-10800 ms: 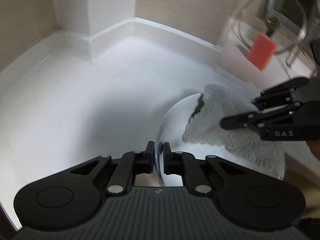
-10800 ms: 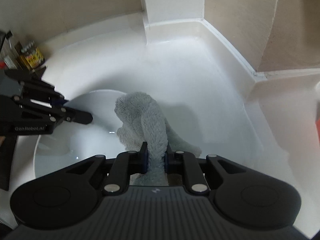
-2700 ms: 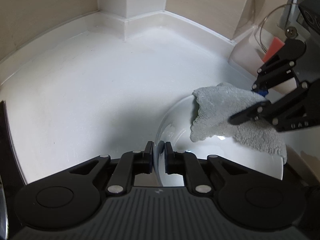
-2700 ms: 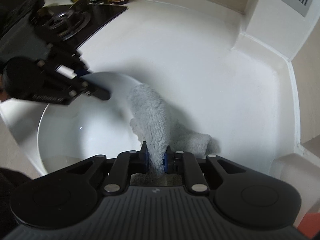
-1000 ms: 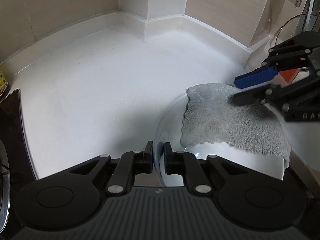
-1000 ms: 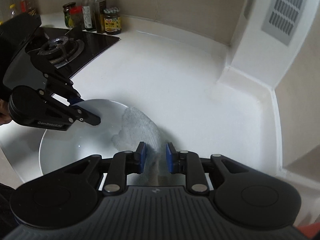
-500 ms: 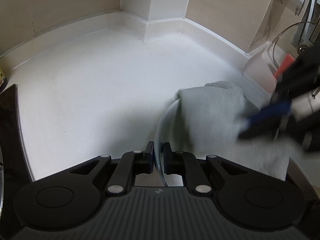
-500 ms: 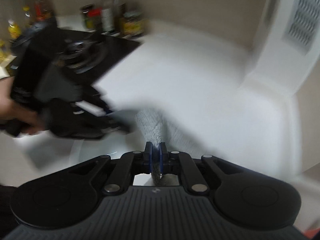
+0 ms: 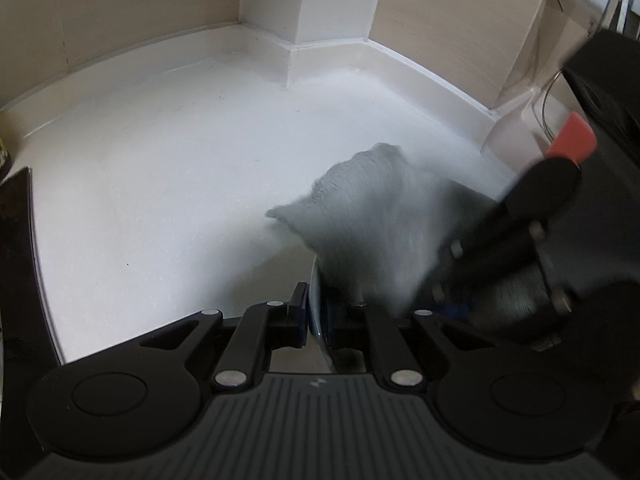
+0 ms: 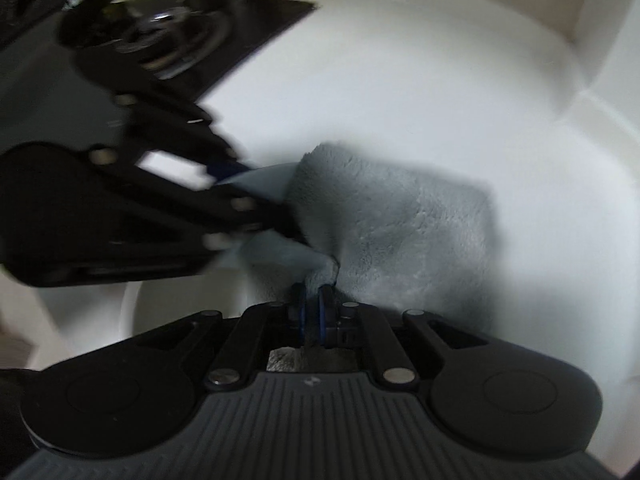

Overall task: Clean bowl
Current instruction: 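Sweep the grey cloth up over the bowl's rim near the left gripper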

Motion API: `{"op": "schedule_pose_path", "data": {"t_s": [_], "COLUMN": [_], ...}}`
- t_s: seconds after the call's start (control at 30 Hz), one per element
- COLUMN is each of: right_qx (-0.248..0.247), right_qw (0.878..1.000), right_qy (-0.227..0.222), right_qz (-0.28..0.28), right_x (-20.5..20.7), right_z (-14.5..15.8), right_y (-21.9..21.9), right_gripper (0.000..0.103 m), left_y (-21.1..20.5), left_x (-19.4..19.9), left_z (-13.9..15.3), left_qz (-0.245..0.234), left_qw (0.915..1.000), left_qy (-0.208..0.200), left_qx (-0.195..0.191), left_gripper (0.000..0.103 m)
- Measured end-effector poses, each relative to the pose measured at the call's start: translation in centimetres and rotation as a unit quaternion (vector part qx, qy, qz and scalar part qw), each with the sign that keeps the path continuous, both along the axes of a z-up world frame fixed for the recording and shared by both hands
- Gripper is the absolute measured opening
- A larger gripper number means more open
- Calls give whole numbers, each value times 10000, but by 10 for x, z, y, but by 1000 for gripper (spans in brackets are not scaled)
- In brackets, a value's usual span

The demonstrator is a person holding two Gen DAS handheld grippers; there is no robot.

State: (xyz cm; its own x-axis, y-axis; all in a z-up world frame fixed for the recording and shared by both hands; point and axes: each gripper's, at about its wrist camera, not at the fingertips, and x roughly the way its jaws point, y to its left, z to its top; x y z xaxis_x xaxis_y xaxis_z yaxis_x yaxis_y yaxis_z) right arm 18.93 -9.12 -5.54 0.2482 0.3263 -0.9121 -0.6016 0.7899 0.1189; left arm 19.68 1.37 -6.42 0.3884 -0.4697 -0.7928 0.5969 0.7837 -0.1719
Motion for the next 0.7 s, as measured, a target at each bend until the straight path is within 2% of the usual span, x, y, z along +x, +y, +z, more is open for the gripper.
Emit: {"op": "schedule_pose_path", "data": {"t_s": [0.13,0.23,0.27,0.3,0.37,0.43,0.53,0.63,0.7], "right_qx": [-456,-1087,-1245,-1272,-1057,-626,-220,-357,-785], "right_qw": [9974,9927,9911,9903,9924,9966,9995,9971,9942], "right_qy": [200,-97,-315,-522,-623,-524,-178,107,143], "right_qz": [529,513,363,219,-15,-141,169,663,725], "right_x": [-16,-14,-10,-5,2,5,-2,-17,-19], "right_z": [5,6,6,6,5,5,7,9,11], "right_y": [1,-4,-6,-7,-6,-3,5,10,5], "right_gripper": [4,4,0,1,5,5,5,5,4], "left_y": [-1,-3,-3,-4,-5,-7,-6,-6,-6], "left_x": [0,-1,-1,-2,-2,-3,-1,-1,-1], "left_z": [0,1,1,1,2,2,1,1,0], "left_qz": [-18,-30,-34,-38,-45,-53,-66,-82,-86], "left_qw": [10000,10000,9999,9999,9998,9997,9998,9998,9997], "left_qy": [-7,-40,-51,-62,-84,-105,-70,-76,-88], "left_qx": [4,73,96,119,164,209,183,182,191], "left_gripper": [6,7,7,7,7,6,6,6,6]}}
